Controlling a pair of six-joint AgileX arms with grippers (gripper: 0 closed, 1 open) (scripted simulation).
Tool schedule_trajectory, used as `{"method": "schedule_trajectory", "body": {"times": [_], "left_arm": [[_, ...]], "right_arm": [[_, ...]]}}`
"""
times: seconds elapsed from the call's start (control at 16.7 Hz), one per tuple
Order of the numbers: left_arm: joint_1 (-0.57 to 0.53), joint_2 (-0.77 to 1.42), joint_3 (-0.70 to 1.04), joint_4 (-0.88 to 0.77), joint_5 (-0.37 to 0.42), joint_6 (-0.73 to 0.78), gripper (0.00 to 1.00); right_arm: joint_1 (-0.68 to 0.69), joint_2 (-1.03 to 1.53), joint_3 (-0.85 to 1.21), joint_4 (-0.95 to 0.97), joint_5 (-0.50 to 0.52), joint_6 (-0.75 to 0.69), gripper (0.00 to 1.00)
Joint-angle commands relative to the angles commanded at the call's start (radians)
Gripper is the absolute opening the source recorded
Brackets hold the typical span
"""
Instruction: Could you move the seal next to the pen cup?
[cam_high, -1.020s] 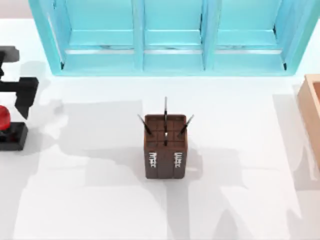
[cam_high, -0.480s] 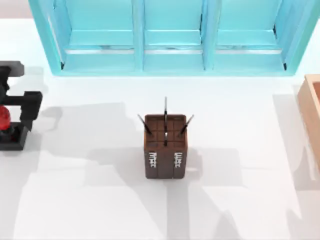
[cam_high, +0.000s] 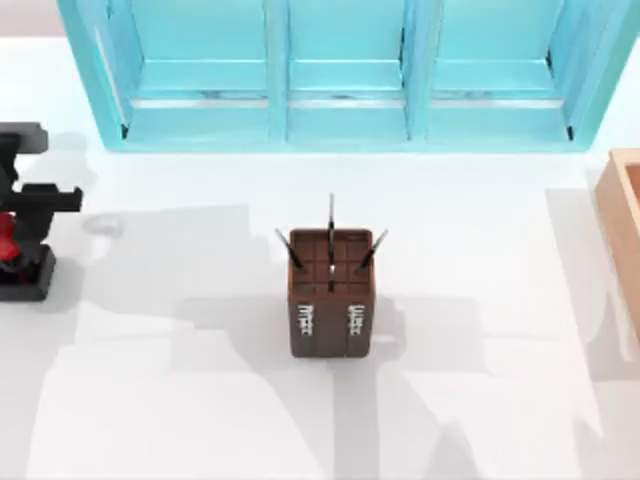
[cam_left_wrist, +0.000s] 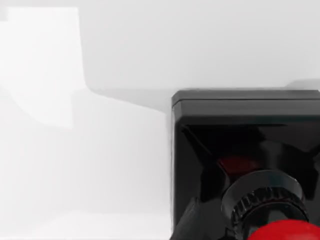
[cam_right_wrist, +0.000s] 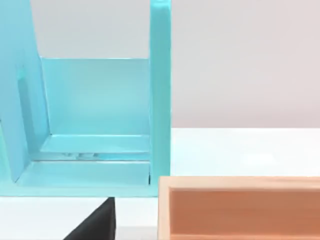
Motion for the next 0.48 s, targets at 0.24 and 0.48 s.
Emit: {"method": "schedule_trajectory", "body": {"times": [0.24, 0.48], "left_arm": [[0.000, 0.000, 0.000, 0.000, 0.000, 0.000, 0.02], [0.000, 0.000, 0.000, 0.000, 0.000, 0.000, 0.00]], "right_arm": [[0.000, 0.000, 0.000, 0.000, 0.000, 0.000, 1.00], [0.000, 0.000, 0.000, 0.000, 0.000, 0.000, 1.00]]}}
